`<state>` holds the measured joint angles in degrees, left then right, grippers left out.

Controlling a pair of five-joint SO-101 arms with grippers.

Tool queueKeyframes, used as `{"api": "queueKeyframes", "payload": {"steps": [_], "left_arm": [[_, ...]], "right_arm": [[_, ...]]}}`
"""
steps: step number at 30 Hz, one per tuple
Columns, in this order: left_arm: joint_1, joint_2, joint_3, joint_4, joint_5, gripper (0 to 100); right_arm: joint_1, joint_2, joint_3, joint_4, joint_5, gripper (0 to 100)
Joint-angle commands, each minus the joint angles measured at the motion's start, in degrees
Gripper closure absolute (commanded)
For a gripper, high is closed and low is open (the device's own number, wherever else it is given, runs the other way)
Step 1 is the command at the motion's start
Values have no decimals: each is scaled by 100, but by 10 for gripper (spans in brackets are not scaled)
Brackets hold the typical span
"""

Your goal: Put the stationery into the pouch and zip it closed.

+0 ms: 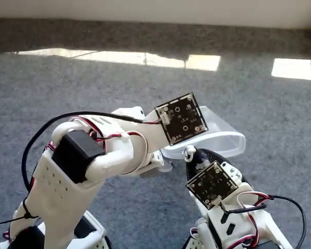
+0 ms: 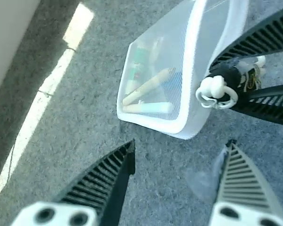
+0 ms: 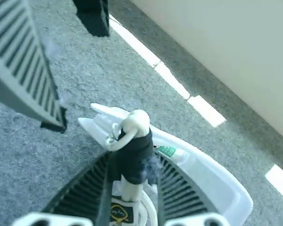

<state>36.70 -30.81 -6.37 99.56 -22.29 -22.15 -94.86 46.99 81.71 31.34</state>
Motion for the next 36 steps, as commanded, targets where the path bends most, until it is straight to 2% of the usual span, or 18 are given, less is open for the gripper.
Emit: {"api": "queueKeyframes", "payload": {"steps": [1,8,12,19,28,36], "left_arm": [[136,-136,110,9,-35,720],[136,-215,303,9,141,736],[136,-1112,681,-26,193,743],[101,-2457,2536,-1389,193,743],[136,-2492,3829,-2980,193,743],[189,-2484,4567,-3938,193,746]], "right_arm": [[66,57,-277,-295,18,994],[66,57,-277,-295,9,994],[66,57,-277,-295,9,994],[57,57,-277,-295,9,994],[57,57,-277,-295,9,994],[48,57,-277,-295,9,994]]}}
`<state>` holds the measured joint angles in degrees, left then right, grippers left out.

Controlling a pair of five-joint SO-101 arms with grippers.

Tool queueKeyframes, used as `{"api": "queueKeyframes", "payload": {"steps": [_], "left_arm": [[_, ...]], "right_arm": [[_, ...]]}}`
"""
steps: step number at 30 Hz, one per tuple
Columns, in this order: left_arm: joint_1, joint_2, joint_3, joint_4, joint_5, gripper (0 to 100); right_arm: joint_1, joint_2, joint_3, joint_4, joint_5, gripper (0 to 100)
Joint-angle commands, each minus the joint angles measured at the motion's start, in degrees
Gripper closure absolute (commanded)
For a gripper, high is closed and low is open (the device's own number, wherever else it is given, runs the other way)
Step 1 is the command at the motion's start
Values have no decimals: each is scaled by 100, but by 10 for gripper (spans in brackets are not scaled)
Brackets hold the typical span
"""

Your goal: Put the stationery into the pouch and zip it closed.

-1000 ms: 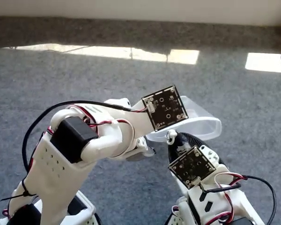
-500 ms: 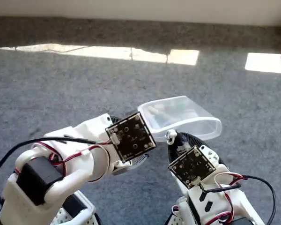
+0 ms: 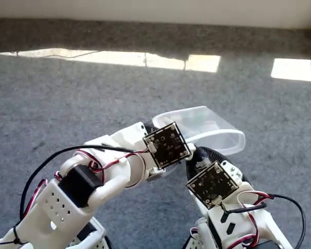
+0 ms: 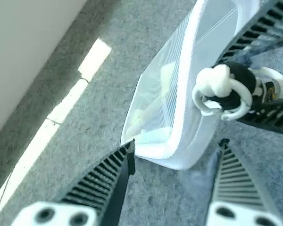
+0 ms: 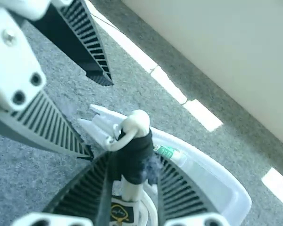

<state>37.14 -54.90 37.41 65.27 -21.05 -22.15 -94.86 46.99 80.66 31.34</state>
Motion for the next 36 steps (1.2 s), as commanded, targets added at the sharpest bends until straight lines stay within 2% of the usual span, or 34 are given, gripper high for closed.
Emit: {"api": "queueKeyframes", "payload": {"steps": [1,7,13,21,24,30,36], "left_arm": [[189,-84,268,-615,70,748],[400,-127,479,-888,413,753],[391,-127,585,-1011,404,864],[400,-127,769,-993,413,950],[356,-136,804,-985,422,998],[338,-136,813,-976,448,994],[-356,-136,787,-1002,993,995]], "right_arm": [[48,57,-277,-189,9,994],[48,57,-277,-180,9,994],[48,57,-277,-180,-88,994],[101,48,-286,-312,-149,994],[409,57,-277,-470,-149,994],[1288,40,4,-1103,-149,994],[2035,13,690,-2088,-149,994]]}}
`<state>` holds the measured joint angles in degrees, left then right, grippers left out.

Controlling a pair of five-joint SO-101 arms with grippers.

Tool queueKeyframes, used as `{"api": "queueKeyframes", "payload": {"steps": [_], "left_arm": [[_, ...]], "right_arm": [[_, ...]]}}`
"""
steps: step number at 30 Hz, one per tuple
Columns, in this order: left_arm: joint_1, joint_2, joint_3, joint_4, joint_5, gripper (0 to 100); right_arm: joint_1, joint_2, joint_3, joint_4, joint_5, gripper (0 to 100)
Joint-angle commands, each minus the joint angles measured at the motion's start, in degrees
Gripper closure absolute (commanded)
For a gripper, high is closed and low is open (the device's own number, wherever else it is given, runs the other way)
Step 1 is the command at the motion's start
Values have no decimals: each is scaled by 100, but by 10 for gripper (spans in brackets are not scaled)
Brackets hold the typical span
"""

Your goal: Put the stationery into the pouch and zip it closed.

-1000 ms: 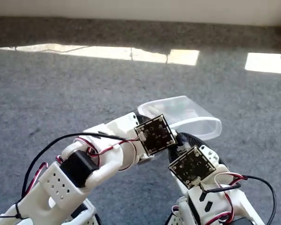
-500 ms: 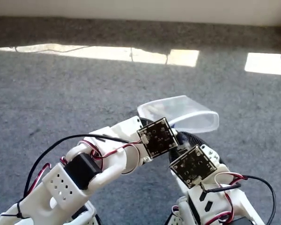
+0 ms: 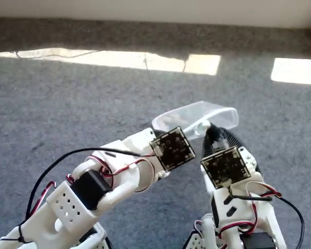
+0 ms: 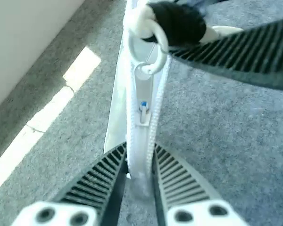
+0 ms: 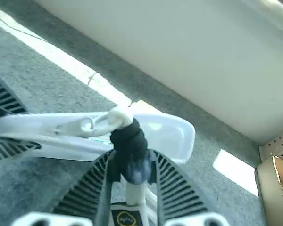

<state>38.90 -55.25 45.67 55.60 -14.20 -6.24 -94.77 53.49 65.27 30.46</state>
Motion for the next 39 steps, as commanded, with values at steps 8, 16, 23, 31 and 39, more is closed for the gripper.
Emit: {"api": "queueKeyframes", "payload": {"steps": [8,16,23,31,39], "left_arm": [[-699,-101,-31,-9,281,995],[-725,-101,-4,18,-35,995],[-1209,-101,-303,325,-193,995],[-1393,-145,-585,686,-211,996],[-1393,-1279,-497,1055,-211,996]], "right_arm": [[831,4,233,-971,-62,994],[1358,48,752,-1903,-62,994],[1903,48,971,-2466,-53,994],[2387,48,980,-2703,-18,994],[2607,48,980,-2738,-18,994]]}}
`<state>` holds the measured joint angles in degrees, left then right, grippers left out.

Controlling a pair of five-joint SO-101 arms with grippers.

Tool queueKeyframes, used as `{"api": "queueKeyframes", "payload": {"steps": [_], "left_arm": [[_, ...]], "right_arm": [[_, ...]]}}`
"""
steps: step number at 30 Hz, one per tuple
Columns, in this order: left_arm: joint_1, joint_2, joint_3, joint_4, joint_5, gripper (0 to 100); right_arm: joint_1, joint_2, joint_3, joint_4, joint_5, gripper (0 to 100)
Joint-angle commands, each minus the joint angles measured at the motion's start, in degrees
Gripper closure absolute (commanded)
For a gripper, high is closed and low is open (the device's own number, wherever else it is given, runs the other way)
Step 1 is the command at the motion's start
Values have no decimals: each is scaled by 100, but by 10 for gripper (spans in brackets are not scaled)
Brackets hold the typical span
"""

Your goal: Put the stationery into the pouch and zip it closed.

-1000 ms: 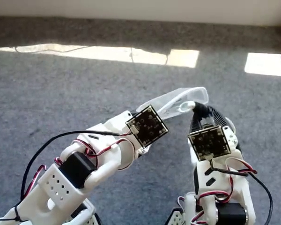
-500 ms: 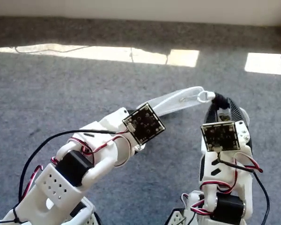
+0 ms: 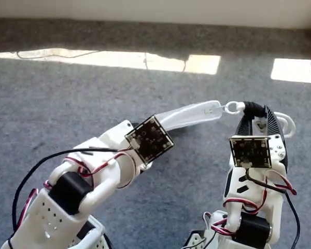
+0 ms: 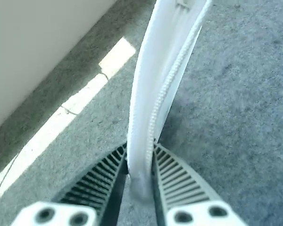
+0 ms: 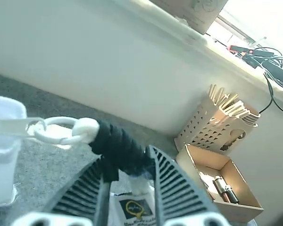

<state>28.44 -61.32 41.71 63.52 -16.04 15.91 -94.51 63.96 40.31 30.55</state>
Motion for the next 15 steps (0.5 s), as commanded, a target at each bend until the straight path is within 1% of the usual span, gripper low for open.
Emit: {"api": "queueKeyframes", "payload": {"steps": [1,5,9,11,13,15], "left_arm": [[-347,-778,-101,316,-26,996],[-435,-866,-101,387,-26,996],[-699,-901,-127,343,-35,996],[-804,-910,-145,343,-35,996],[-910,-910,-119,343,-185,996],[-1007,-875,-127,308,-246,996]], "right_arm": [[374,22,-75,-242,-26,994],[347,-13,-75,-224,-44,994],[48,-22,-66,-163,-62,994],[-242,-22,-75,-31,-62,993],[-567,-22,-75,136,-70,988],[-919,-22,-92,374,-70,967]]}}
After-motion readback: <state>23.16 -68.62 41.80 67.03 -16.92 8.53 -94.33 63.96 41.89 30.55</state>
